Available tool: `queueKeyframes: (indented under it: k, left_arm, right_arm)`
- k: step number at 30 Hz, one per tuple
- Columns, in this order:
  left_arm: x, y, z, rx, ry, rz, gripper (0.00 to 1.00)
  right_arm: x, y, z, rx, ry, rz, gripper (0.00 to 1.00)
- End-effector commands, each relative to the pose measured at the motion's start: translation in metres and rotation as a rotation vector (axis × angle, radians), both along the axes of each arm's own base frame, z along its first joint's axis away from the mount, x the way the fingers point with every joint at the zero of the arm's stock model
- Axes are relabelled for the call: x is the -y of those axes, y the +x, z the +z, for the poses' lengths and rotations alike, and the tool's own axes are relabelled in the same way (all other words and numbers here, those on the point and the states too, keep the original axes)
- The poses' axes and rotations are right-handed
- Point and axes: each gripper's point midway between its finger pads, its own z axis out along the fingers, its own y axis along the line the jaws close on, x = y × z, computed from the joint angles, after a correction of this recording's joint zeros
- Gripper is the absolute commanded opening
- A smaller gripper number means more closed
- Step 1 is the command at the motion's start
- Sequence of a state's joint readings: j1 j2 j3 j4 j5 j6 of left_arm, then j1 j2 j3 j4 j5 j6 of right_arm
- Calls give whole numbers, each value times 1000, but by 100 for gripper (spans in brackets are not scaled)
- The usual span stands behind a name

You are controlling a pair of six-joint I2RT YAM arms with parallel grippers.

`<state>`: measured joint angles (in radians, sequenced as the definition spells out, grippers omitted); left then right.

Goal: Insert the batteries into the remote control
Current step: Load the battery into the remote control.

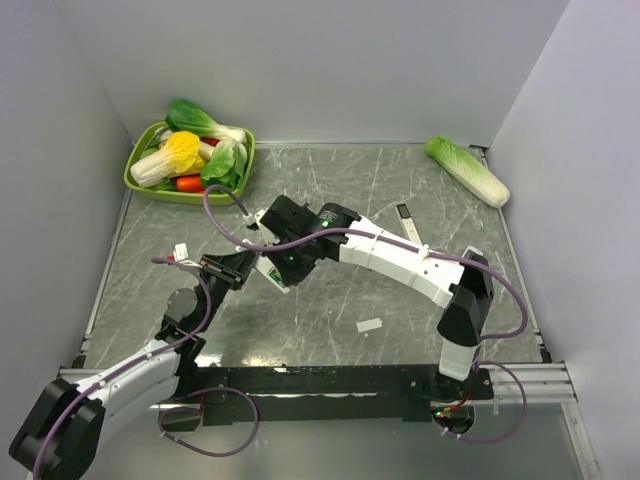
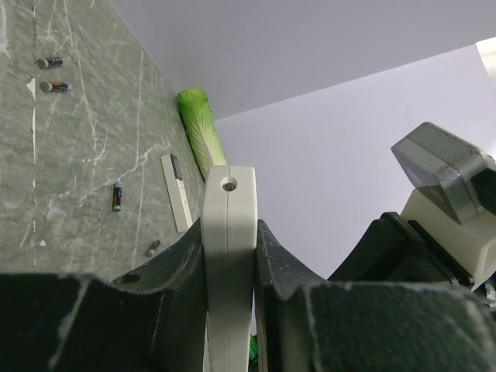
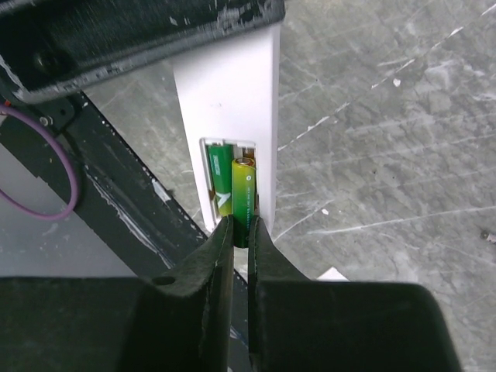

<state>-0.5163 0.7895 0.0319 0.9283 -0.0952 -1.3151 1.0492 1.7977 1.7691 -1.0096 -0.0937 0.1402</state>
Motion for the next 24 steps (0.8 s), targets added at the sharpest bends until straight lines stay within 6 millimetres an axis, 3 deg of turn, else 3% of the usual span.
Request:
queueKeyframes:
  k: [1, 10, 24]
  left_arm:
    - [-17, -24, -31, -34, -103, 5, 2]
    - [-17, -25, -21, -23, -142, -3, 2]
    - [-13, -28, -19, -42, -197, -44, 2]
  right_arm:
    - [5, -5, -4, -19, -51, 7, 11]
    - [1, -5, -1, -22, -49, 14, 13]
    - [-3, 1, 6, 1, -48, 7, 26]
